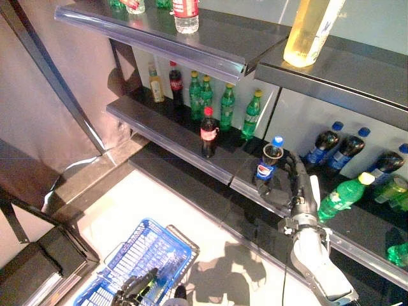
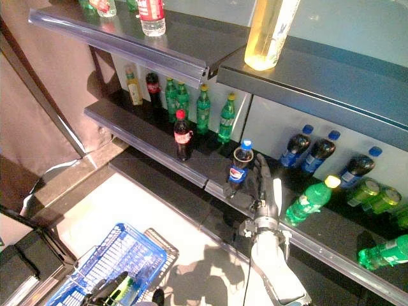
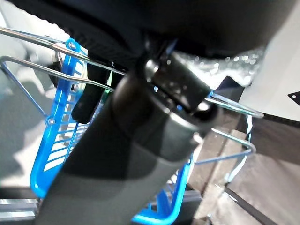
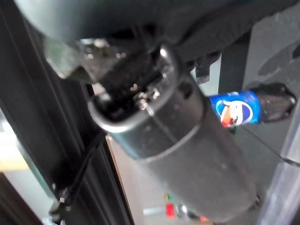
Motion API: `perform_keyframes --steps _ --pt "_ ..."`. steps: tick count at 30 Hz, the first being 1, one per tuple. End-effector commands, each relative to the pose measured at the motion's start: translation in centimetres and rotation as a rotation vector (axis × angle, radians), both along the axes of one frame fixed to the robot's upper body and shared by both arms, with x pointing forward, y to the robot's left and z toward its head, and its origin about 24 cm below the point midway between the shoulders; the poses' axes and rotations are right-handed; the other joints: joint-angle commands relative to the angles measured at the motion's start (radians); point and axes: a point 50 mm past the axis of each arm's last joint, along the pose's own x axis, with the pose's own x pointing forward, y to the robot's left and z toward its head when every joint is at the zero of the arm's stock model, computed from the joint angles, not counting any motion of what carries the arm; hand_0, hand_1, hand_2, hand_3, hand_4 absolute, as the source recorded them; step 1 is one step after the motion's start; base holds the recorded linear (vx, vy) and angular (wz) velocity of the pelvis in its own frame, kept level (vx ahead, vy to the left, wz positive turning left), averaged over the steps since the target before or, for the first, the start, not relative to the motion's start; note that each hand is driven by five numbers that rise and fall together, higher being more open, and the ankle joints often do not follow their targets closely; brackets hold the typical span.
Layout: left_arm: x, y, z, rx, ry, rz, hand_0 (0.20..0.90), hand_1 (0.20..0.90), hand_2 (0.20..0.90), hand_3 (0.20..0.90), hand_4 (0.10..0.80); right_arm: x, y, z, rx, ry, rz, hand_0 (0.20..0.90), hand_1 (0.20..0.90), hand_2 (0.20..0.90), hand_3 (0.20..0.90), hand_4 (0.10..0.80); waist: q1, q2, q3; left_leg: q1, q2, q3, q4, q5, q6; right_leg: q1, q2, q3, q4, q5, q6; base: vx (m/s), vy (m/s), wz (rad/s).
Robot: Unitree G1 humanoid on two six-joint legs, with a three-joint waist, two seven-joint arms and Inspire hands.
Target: Pick up the drink and place into the basket.
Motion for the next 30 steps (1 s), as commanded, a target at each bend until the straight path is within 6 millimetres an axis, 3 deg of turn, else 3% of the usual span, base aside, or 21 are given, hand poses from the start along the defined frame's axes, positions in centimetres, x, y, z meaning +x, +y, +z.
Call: perform_keyframes --steps 1,6,11,16,30 --pt "-1.1 -4.1 -0.5 -0.091 -0.023 -0.147 0.300 0.300 0.300 0.200 0.100 0.8 -0.6 7.8 0.007 -0.405 -0.035 0.900 0.900 0.900 0.900 0.800 0.026 0.034 -0.013 -0.009 0.037 -0.003 0.153 -0.094 0.004 -0.145 -0.028 -0.015 0.227 -0.040 -0.062 0.058 0.077 0.02" --pt "-1.1 -4.5 -0.5 -0.108 -0.032 -0.170 0.300 0.300 0.300 0.200 0.100 1.0 -1.2 7.8 0.017 -0.396 -0.096 0.900 0.900 0.900 0.900 0.800 0.035 0.045 0.024 -0.044 0.015 -0.024 0.209 -0.103 0.008 -0.177 -0.040 -0.018 0.293 -0.063 -0.072 0.058 0.085 0.08" --pt "0.4 -4.9 -0.1 -0.112 -0.071 -0.195 0.300 0.300 0.300 0.200 0.100 1.3 -1.6 9.1 0.048 -0.491 -0.193 0.900 0.900 0.900 0.900 0.800 0.043 0.046 0.079 -0.106 -0.001 -0.035 0.272 -0.115 0.014 -0.234 -0.056 -0.018 0.352 -0.068 -0.073 -0.002 0.027 0.13" --pt "2.8 -4.8 0.7 -0.103 -0.147 -0.221 0.300 0.300 0.300 0.200 0.100 2.0 -1.5 11.3 0.051 -0.620 -0.299 0.900 0.900 0.900 0.900 0.800 0.050 0.049 0.169 -0.189 -0.016 -0.055 0.335 -0.120 0.027 -0.309 -0.069 0.001 0.407 -0.064 -0.078 -0.089 -0.007 0.12" --pt "7.9 -6.1 3.1 -0.135 -0.349 -0.281 0.300 0.300 0.300 0.200 0.100 5.1 -1.6 15.9 0.032 -0.751 -0.416 0.900 0.900 0.900 0.900 0.800 0.044 0.084 0.333 -0.317 -0.032 -0.054 0.395 -0.097 0.043 -0.413 -0.084 0.048 0.430 -0.033 -0.087 -0.067 -0.003 -0.03"
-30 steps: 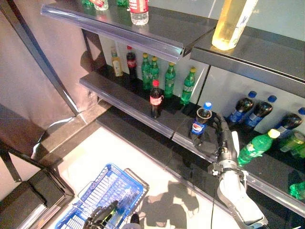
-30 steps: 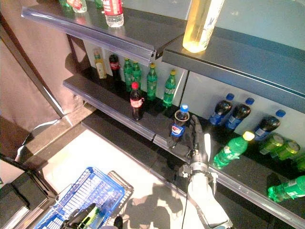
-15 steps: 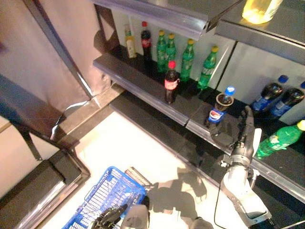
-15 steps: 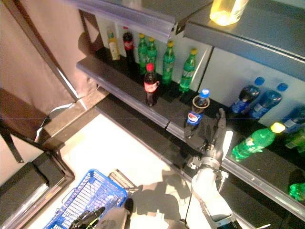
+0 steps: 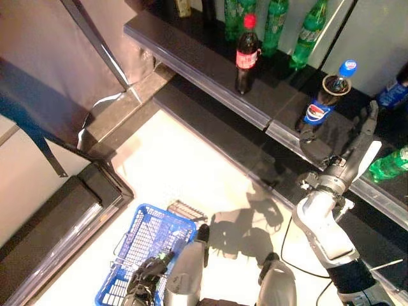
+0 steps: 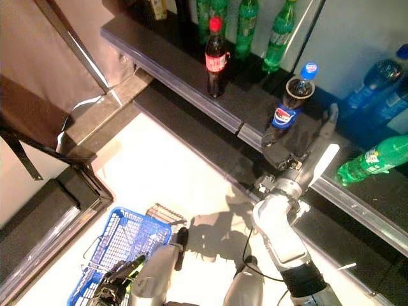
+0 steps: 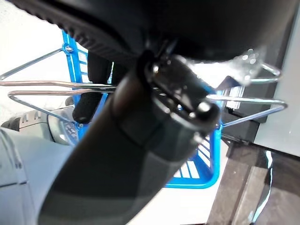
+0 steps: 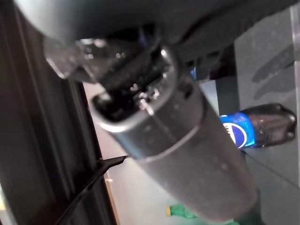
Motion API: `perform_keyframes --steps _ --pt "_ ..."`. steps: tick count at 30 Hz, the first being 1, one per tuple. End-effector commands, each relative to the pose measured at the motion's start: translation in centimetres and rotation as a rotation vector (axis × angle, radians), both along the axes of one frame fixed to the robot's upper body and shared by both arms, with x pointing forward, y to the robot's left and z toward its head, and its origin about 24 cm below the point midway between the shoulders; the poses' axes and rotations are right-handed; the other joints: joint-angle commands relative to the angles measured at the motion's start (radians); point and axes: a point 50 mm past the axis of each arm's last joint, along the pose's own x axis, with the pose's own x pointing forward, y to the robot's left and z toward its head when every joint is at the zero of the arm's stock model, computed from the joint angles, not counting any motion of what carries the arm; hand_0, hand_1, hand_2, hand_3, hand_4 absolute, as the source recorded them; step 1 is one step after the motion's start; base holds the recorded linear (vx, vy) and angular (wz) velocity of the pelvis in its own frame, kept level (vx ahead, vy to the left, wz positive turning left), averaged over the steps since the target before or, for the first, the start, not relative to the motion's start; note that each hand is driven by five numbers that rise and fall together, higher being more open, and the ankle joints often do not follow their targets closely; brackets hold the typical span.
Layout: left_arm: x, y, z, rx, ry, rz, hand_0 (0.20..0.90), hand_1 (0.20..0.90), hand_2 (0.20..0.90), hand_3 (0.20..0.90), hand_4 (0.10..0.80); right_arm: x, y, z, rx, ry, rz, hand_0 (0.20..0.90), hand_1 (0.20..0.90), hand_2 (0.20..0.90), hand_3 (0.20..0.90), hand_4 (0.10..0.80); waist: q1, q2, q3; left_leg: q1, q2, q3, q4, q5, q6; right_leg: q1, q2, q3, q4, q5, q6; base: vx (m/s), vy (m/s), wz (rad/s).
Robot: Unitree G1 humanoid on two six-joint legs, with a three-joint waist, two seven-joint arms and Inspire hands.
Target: Pick up the drink and place into the basket.
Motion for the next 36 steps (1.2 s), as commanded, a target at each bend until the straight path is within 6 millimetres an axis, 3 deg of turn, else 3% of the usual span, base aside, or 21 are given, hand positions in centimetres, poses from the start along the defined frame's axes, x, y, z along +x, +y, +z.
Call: perform_keyframes --steps 1,9,12,36 --pt "1.8 -3.2 1.4 -0.048 -0.140 -0.153 0.300 0.300 0.300 0.200 0.100 0.8 -0.4 6.9 -0.041 -0.311 -0.053 0.900 0.900 0.900 0.900 0.800 -0.001 -0.005 -0.002 -0.004 0.017 -0.013 0.053 -0.048 0.018 -0.042 0.033 -0.012 -0.063 0.118 -0.067 -0.146 -0.037 -0.03" --pt "4.0 -2.8 2.7 -0.037 -0.215 -0.149 0.300 0.300 0.300 0.200 0.100 3.3 -0.6 8.9 0.070 -0.328 -0.058 0.900 0.900 0.900 0.900 0.800 0.020 -0.003 -0.002 -0.131 0.026 -0.015 0.073 -0.036 0.030 -0.158 0.040 -0.001 -0.063 0.135 -0.074 -0.084 -0.025 -0.09" --pt "5.2 -2.8 3.4 -0.047 -0.256 -0.137 0.300 0.300 0.300 0.200 0.100 4.3 -0.6 10.7 0.071 -0.348 -0.059 0.900 0.900 0.900 0.900 0.800 0.030 0.000 -0.002 -0.183 0.029 -0.013 0.081 -0.031 0.035 -0.209 0.046 0.009 -0.059 0.141 -0.076 -0.055 0.002 -0.08" --pt "8.1 -1.5 6.0 -0.062 -0.381 -0.110 0.300 0.300 0.300 0.200 0.100 5.9 -1.3 19.4 0.027 -0.467 -0.085 0.900 0.900 0.900 0.900 0.800 0.062 -0.010 -0.002 -0.355 0.021 0.009 0.128 -0.054 0.068 -0.376 0.059 0.049 -0.075 0.182 -0.052 0.004 0.008 -0.05"
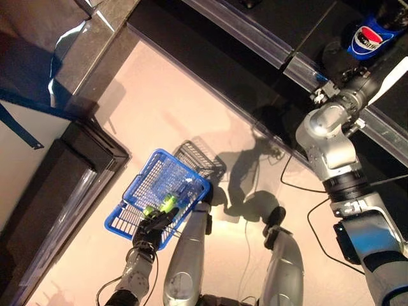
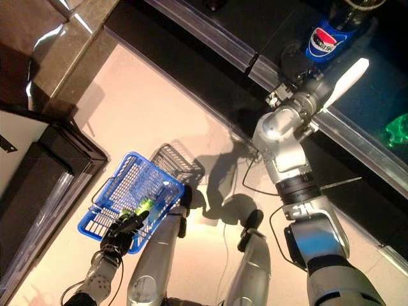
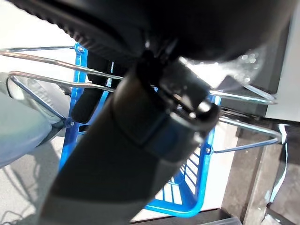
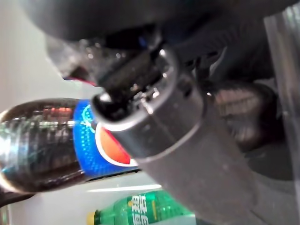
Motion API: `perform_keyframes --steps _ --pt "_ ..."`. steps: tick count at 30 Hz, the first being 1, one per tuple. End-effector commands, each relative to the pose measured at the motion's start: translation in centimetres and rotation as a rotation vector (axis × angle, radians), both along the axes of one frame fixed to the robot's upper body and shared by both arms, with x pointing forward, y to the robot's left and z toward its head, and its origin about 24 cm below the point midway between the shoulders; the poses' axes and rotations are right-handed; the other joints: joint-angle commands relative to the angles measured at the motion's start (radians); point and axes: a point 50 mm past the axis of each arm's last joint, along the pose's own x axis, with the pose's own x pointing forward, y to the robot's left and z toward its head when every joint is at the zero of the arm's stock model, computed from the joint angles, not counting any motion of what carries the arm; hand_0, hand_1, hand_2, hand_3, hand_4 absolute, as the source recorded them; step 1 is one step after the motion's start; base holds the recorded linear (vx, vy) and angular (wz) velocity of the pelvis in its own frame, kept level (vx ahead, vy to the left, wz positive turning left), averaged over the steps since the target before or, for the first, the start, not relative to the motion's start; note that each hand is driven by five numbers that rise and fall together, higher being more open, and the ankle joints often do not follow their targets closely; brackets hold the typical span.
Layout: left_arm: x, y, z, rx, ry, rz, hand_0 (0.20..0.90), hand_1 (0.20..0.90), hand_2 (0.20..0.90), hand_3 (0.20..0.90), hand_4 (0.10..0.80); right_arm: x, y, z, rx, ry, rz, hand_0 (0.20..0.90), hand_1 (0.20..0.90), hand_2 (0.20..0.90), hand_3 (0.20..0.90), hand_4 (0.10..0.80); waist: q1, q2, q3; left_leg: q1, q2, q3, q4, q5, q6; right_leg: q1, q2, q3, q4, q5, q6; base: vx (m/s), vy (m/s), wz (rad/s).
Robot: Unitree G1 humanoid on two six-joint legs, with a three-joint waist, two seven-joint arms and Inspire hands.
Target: Pick up the drink and place into the basket.
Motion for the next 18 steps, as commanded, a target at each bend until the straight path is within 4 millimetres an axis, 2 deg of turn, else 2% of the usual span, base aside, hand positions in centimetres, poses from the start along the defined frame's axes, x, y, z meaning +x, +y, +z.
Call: perform_keyframes --steps 1,6,7,8,9,10,11,12,13,14,18 --pt "-0.7 -1.5 0.8 -0.054 -0.092 -0.071 0.300 0.300 0.300 0.200 0.100 -2.4 -1.1 7.7 -0.098 -0.293 -0.033 0.900 0.900 0.900 0.900 0.800 0.012 -0.004 -0.021 -0.013 -0.018 -0.038 0.062 -0.075 0.051 -0.017 0.014 -0.028 -0.057 0.092 -0.031 0.000 0.000 0.00" --pt "-0.5 -1.2 1.1 -0.056 -0.104 -0.077 0.300 0.300 0.300 0.200 0.100 -2.2 -1.8 8.7 -0.073 -0.295 -0.045 0.900 0.900 0.900 0.900 0.800 0.020 -0.009 -0.021 -0.029 -0.023 -0.044 0.070 -0.079 0.055 -0.029 0.015 -0.031 -0.056 0.095 -0.031 0.000 0.000 0.00" --pt "-0.6 -1.1 1.1 -0.056 -0.106 -0.080 0.300 0.300 0.300 0.200 0.100 -2.1 -2.2 8.8 -0.056 -0.296 -0.049 0.862 0.862 0.862 0.856 0.756 0.023 -0.009 -0.021 -0.033 -0.026 -0.045 0.072 -0.081 0.056 -0.031 0.016 -0.033 -0.056 0.096 -0.031 0.000 0.000 0.00" --pt "-0.6 -1.0 1.1 -0.056 -0.107 -0.080 0.300 0.300 0.300 0.200 0.100 -2.1 -2.4 8.8 -0.050 -0.296 -0.052 0.745 0.745 0.745 0.719 0.619 0.023 -0.010 -0.021 -0.037 -0.026 -0.046 0.075 -0.082 0.057 -0.034 0.015 -0.034 -0.056 0.096 -0.031 0.000 0.000 0.00" --pt "-0.6 -0.8 1.1 -0.053 -0.107 -0.079 0.300 0.300 0.300 0.200 0.100 -2.0 -2.8 8.8 -0.032 -0.295 -0.055 0.474 0.474 0.474 0.403 0.303 0.026 -0.011 -0.021 -0.042 -0.028 -0.048 0.077 -0.083 0.058 -0.037 0.015 -0.037 -0.057 0.098 -0.030 0.000 0.000 0.00" --pt "-0.6 -0.6 1.1 -0.051 -0.107 -0.077 0.300 0.300 0.300 0.200 0.100 -1.9 -3.1 8.8 -0.020 -0.293 -0.056 0.340 0.340 0.340 0.247 0.147 0.027 -0.012 -0.021 -0.046 -0.028 -0.048 0.079 -0.084 0.059 -0.039 0.015 -0.038 -0.057 0.099 -0.030 0.079 -0.019 -0.01" --pt "-1.0 -0.5 0.9 -0.049 -0.096 -0.075 0.300 0.300 0.300 0.200 0.100 -1.8 -3.4 8.5 -0.011 -0.282 -0.054 0.300 0.300 0.300 0.200 0.100 0.030 -0.011 -0.021 -0.024 -0.028 -0.054 0.086 -0.114 0.054 -0.021 0.017 -0.030 -0.046 0.073 -0.019 0.080 -0.019 -0.01" --pt "-1.0 -0.3 0.9 -0.047 -0.096 -0.073 0.300 0.300 0.300 0.200 0.100 -1.7 -3.7 8.5 -0.002 -0.281 -0.050 0.300 0.300 0.300 0.200 0.100 0.032 -0.012 -0.021 -0.026 -0.029 -0.055 0.087 -0.116 0.054 -0.020 0.018 -0.031 -0.047 0.073 -0.019 0.000 0.000 0.00" --pt "-0.8 -0.2 1.1 -0.044 -0.104 -0.072 0.300 0.300 0.300 0.200 0.100 -1.8 -3.8 8.9 0.003 -0.289 -0.047 0.300 0.300 0.300 0.200 0.100 0.032 -0.015 -0.021 -0.049 -0.030 -0.050 0.083 -0.088 0.060 -0.037 0.016 -0.043 -0.059 0.098 -0.029 0.000 0.000 0.00" --pt "-1.1 0.1 0.9 -0.042 -0.092 -0.068 0.300 0.300 0.300 0.200 0.100 -1.6 -4.3 8.8 0.003 -0.277 -0.046 0.300 0.300 0.300 0.200 0.100 0.035 -0.014 -0.021 -0.029 -0.033 -0.058 0.092 -0.118 0.055 -0.020 0.018 -0.033 -0.048 0.074 -0.018 0.000 0.000 0.00" --pt "-1.0 0.5 1.0 -0.044 -0.098 -0.066 0.300 0.300 0.300 0.200 0.100 -1.6 -4.9 9.1 -0.007 -0.276 -0.040 0.300 0.300 0.300 0.200 0.100 0.038 -0.012 -0.021 -0.033 -0.038 -0.063 0.091 -0.118 0.056 -0.024 0.016 -0.036 -0.049 0.077 -0.016 0.002 -0.005 -0.06"
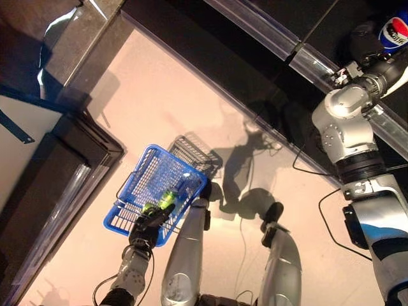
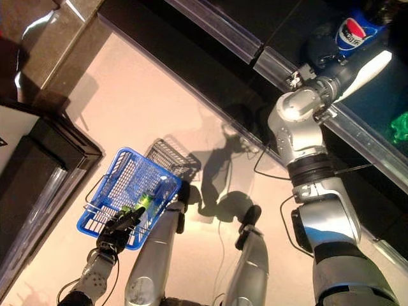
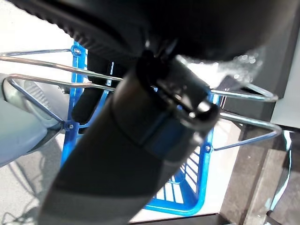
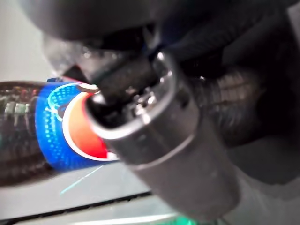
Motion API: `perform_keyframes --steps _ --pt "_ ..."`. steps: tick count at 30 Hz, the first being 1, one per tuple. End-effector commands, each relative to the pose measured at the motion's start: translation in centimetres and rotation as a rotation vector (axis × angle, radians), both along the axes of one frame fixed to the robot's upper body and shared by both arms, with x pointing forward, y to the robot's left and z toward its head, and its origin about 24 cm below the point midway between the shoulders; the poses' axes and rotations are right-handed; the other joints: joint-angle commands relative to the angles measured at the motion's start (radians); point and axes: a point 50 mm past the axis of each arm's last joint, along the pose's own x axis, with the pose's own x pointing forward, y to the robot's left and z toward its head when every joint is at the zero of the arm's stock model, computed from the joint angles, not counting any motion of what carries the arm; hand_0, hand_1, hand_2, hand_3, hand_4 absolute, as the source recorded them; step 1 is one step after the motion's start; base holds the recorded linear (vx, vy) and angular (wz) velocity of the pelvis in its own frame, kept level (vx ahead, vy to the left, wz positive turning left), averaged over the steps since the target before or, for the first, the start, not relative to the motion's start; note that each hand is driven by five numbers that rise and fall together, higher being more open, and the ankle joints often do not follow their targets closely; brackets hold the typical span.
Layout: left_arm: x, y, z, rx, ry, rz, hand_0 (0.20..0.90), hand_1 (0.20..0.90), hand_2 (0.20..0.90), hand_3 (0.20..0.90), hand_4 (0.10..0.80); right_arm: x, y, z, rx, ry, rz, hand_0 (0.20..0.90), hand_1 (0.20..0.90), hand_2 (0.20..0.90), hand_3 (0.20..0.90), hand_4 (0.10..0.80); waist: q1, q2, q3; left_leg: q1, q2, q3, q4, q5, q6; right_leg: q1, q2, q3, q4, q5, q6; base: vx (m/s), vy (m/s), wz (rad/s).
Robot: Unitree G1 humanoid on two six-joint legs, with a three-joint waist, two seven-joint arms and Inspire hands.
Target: Pick up the drink and place into the basket.
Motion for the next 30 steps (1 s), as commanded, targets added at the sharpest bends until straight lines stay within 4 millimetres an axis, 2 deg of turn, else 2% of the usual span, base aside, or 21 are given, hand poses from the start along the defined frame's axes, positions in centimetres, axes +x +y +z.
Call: perform_keyframes --steps 1,3,4,5,6,9,10,11,12,14,15,16,17,18,19,20,21,22,23,24,30 --pt "-0.9 -0.6 0.8 -0.016 -0.091 -0.095 0.300 0.300 0.300 0.200 0.100 -2.8 -1.2 8.1 -0.130 -0.294 -0.016 0.300 0.300 0.300 0.200 0.100 0.027 0.011 -0.022 -0.014 -0.036 -0.055 0.040 -0.071 0.047 -0.031 0.009 -0.052 -0.023 0.068 -0.036 -0.084 0.007 -0.11" --pt "-1.2 -0.5 0.6 -0.017 -0.084 -0.098 0.300 0.300 0.300 0.200 0.100 -2.7 -1.6 8.0 -0.133 -0.284 -0.018 0.300 0.300 0.300 0.200 0.100 0.031 0.015 -0.022 0.008 -0.039 -0.062 0.047 -0.101 0.044 -0.016 0.011 -0.043 -0.004 0.040 -0.025 0.034 -0.004 -0.05" --pt "-1.2 -0.4 0.6 -0.018 -0.086 -0.096 0.300 0.300 0.300 0.200 0.100 -2.8 -1.8 8.1 -0.132 -0.285 -0.020 0.300 0.300 0.300 0.200 0.100 0.031 0.016 -0.022 0.007 -0.039 -0.063 0.049 -0.102 0.044 -0.017 0.010 -0.044 0.001 0.039 -0.026 0.000 0.000 0.00" --pt "-1.0 -0.4 0.8 -0.018 -0.094 -0.097 0.300 0.300 0.300 0.200 0.100 -2.9 -1.9 8.4 -0.131 -0.293 -0.020 0.300 0.300 0.300 0.200 0.100 0.030 0.014 -0.022 -0.014 -0.040 -0.057 0.044 -0.074 0.050 -0.034 0.007 -0.055 -0.010 0.063 -0.037 -0.014 0.000 0.03" --pt "-1.2 -0.2 0.7 -0.021 -0.090 -0.093 0.300 0.300 0.300 0.200 0.100 -2.8 -2.0 8.1 -0.127 -0.288 -0.017 0.300 0.300 0.300 0.200 0.100 0.030 0.016 -0.022 0.007 -0.041 -0.063 0.051 -0.103 0.046 -0.019 0.012 -0.043 0.005 0.036 -0.026 0.000 0.000 0.00" --pt "-1.1 -0.2 0.8 -0.019 -0.096 -0.098 0.300 0.300 0.300 0.200 0.100 -2.8 -2.3 8.1 -0.126 -0.287 -0.017 0.300 0.300 0.300 0.200 0.100 0.032 0.017 -0.022 0.009 -0.046 -0.063 0.052 -0.105 0.048 -0.016 0.013 -0.046 0.008 0.032 -0.028 -0.029 -0.008 -0.01" --pt "-0.9 -0.2 1.0 -0.018 -0.104 -0.099 0.300 0.300 0.300 0.200 0.100 -2.9 -2.4 8.3 -0.125 -0.295 -0.017 0.300 0.300 0.300 0.200 0.100 0.031 0.015 -0.022 -0.011 -0.047 -0.057 0.047 -0.078 0.053 -0.031 0.010 -0.058 -0.002 0.056 -0.040 -0.034 -0.019 -0.02" --pt "-1.1 0.0 0.9 -0.017 -0.098 -0.097 0.300 0.300 0.300 0.200 0.100 -2.9 -2.5 8.1 -0.125 -0.291 -0.014 0.300 0.300 0.300 0.200 0.100 0.032 0.017 -0.022 0.011 -0.046 -0.063 0.055 -0.107 0.049 -0.015 0.011 -0.049 0.017 0.028 -0.029 -0.033 -0.019 0.00" --pt "-1.1 0.0 0.9 -0.016 -0.098 -0.095 0.300 0.300 0.300 0.200 0.100 -3.0 -2.5 8.1 -0.126 -0.295 -0.011 0.300 0.300 0.300 0.200 0.100 0.033 0.017 -0.022 0.013 -0.045 -0.062 0.056 -0.108 0.049 -0.013 0.011 -0.051 0.021 0.025 -0.030 0.039 -0.030 0.00" --pt "-1.1 0.1 1.0 -0.021 -0.103 -0.087 0.300 0.300 0.300 0.200 0.100 -3.2 -2.3 8.2 -0.150 -0.311 0.004 0.300 0.300 0.300 0.200 0.100 0.031 0.017 -0.022 0.020 -0.045 -0.060 0.055 -0.107 0.050 -0.006 0.012 -0.054 0.031 0.016 -0.032 -0.083 -0.005 -0.01" --pt "-0.9 0.1 1.1 -0.023 -0.113 -0.086 0.300 0.300 0.300 0.200 0.100 -3.4 -2.2 8.4 -0.155 -0.324 0.009 0.300 0.300 0.300 0.200 0.100 0.030 0.016 -0.022 0.002 -0.046 -0.054 0.050 -0.080 0.056 -0.020 0.010 -0.066 0.023 0.038 -0.044 -0.142 0.011 -0.01" --pt "-0.9 0.2 1.2 -0.029 -0.121 -0.077 0.300 0.300 0.300 0.200 0.100 -3.6 -1.8 8.6 -0.179 -0.342 0.029 0.300 0.300 0.300 0.200 0.100 0.029 0.017 -0.022 0.007 -0.046 -0.053 0.051 -0.081 0.057 -0.016 0.011 -0.068 0.035 0.028 -0.047 -0.051 0.004 -0.01" --pt "-1.1 0.2 1.1 -0.031 -0.118 -0.075 0.300 0.300 0.300 0.200 0.100 -3.6 -1.7 8.5 -0.192 -0.340 0.037 0.300 0.300 0.300 0.200 0.100 0.030 0.018 -0.022 0.029 -0.047 -0.059 0.057 -0.109 0.051 0.000 0.013 -0.057 0.050 0.001 -0.037 -0.084 0.010 -0.02" --pt "-0.7 0.3 1.5 -0.037 -0.148 -0.067 0.300 0.300 0.300 0.200 0.100 -4.2 -0.7 9.0 -0.237 -0.374 0.079 0.300 0.300 0.300 0.200 0.100 0.027 0.020 -0.022 0.021 -0.049 -0.052 0.053 -0.084 0.058 -0.008 0.014 -0.070 0.058 0.010 -0.054 0.000 0.000 0.00" --pt "-0.8 0.3 1.5 -0.037 -0.148 -0.065 0.300 0.300 0.300 0.200 0.100 -4.2 -0.5 8.9 -0.249 -0.374 0.091 0.300 0.300 0.300 0.200 0.100 0.027 0.021 -0.022 0.043 -0.051 -0.058 0.059 -0.111 0.052 0.008 0.016 -0.058 0.073 -0.017 -0.043 -0.174 0.015 -0.06" --pt "-0.3 0.4 2.1 -0.038 -0.188 -0.056 0.300 0.300 0.300 0.200 0.100 -5.1 0.8 9.3 -0.307 -0.412 0.140 0.300 0.300 0.300 0.200 0.100 0.023 0.023 -0.022 0.043 -0.051 -0.051 0.057 -0.087 0.058 0.009 0.014 -0.075 0.088 -0.015 -0.063 -0.077 -0.005 -0.06" --pt "-0.1 0.4 2.4 -0.041 -0.207 -0.051 0.300 0.300 0.300 0.200 0.100 -5.5 1.4 9.2 -0.338 -0.426 0.163 0.300 0.300 0.300 0.200 0.100 0.021 0.024 -0.022 0.051 -0.052 -0.051 0.062 -0.090 0.058 0.017 0.013 -0.078 0.102 -0.024 -0.066 -0.080 -0.012 -0.06" --pt "-0.2 0.5 2.5 -0.041 -0.211 -0.048 0.300 0.300 0.300 0.200 0.100 -5.6 1.6 8.9 -0.350 -0.428 0.175 0.300 0.300 0.300 0.200 0.100 0.020 0.024 -0.022 0.072 -0.054 -0.057 0.071 -0.119 0.052 0.033 0.014 -0.067 0.118 -0.052 -0.056 -0.045 -0.016 -0.05" --pt "0.1 0.5 2.8 -0.039 -0.229 -0.047 0.300 0.300 0.300 0.200 0.100 -6.0 2.0 9.0 -0.362 -0.445 0.194 0.300 0.300 0.300 0.200 0.100 0.018 0.024 -0.022 0.066 -0.054 -0.051 0.066 -0.093 0.058 0.030 0.012 -0.081 0.116 -0.035 -0.070 -0.036 -0.027 -0.04" --pt "0.3 0.4 3.3 -0.030 -0.258 -0.046 0.300 0.300 0.300 0.200 0.100 -6.9 3.2 8.0 -0.401 -0.461 0.252 0.300 0.300 0.300 0.200 0.100 0.009 0.021 -0.022 0.097 -0.058 -0.054 0.075 -0.098 0.054 0.060 0.012 -0.085 0.137 -0.053 -0.079 -0.106 -0.019 -0.05" --pt "0.0 0.3 4.2 -0.025 -0.322 -0.041 0.300 0.300 0.300 0.200 0.100 -8.4 5.5 4.9 -0.503 -0.430 0.469 0.300 0.300 0.300 0.200 0.100 -0.012 0.017 -0.022 0.229 -0.057 -0.055 0.070 -0.102 0.034 0.191 0.005 -0.099 0.170 -0.102 -0.104 0.012 -0.008 0.06"
